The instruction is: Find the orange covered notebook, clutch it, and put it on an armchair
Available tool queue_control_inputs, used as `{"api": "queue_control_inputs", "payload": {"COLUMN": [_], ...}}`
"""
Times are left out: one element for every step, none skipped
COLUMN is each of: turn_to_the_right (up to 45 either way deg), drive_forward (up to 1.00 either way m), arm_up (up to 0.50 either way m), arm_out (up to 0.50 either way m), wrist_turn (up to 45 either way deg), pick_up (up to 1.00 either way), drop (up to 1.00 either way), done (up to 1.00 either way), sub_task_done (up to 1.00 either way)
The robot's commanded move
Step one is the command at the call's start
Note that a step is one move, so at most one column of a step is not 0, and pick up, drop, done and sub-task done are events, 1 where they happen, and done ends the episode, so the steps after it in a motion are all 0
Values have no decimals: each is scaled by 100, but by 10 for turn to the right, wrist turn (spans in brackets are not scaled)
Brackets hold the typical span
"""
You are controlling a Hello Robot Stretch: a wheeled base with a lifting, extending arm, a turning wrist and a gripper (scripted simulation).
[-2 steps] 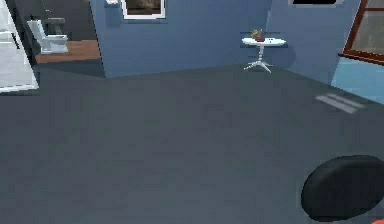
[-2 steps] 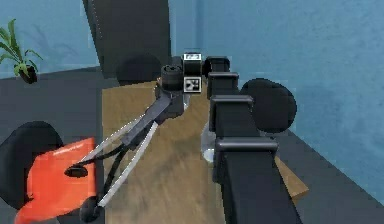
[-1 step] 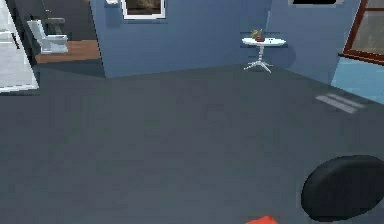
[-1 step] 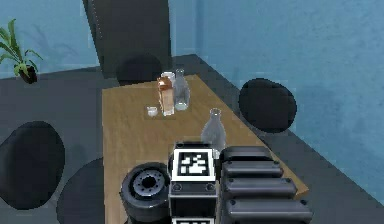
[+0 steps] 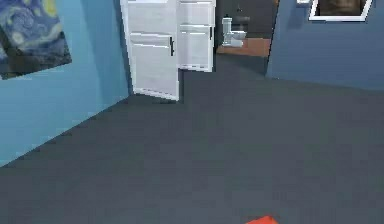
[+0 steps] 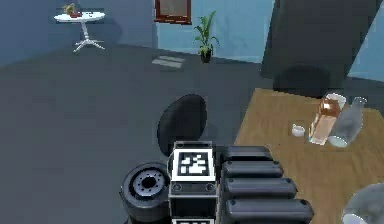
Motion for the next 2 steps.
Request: {"api": "queue_control_inputs", "payload": {"turn_to_the_right": [-450, -270], "drive_forward": [0, 0], "arm_up": [0, 0], "arm_out": [0, 0], "wrist_turn": [0, 0], "pick_up": [0, 0], "drop": [0, 0], "done": [0, 0], "sub_task_done": [0, 0]}}
